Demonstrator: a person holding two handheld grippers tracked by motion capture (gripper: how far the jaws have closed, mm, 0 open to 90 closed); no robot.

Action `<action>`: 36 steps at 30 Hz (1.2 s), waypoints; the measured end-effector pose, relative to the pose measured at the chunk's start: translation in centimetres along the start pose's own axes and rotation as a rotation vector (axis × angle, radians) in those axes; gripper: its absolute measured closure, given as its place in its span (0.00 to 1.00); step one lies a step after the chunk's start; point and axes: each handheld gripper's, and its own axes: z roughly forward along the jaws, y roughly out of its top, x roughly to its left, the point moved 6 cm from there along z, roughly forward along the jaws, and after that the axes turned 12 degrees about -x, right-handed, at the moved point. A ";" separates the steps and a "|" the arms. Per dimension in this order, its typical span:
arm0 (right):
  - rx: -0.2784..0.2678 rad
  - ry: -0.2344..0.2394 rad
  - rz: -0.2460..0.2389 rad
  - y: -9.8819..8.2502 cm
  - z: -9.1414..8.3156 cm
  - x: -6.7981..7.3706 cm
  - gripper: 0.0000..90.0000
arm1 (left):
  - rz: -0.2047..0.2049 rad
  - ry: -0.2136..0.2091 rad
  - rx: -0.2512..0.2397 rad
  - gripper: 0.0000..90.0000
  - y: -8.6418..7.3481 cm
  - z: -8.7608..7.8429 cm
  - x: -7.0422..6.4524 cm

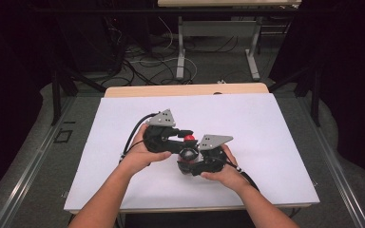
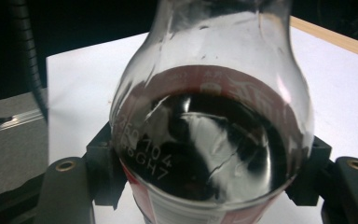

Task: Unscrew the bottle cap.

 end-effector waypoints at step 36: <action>-0.017 -0.119 0.037 0.2 -0.3 -1.1 0.33 | -0.090 0.387 -0.114 0.45 1.3 0.6 -1.3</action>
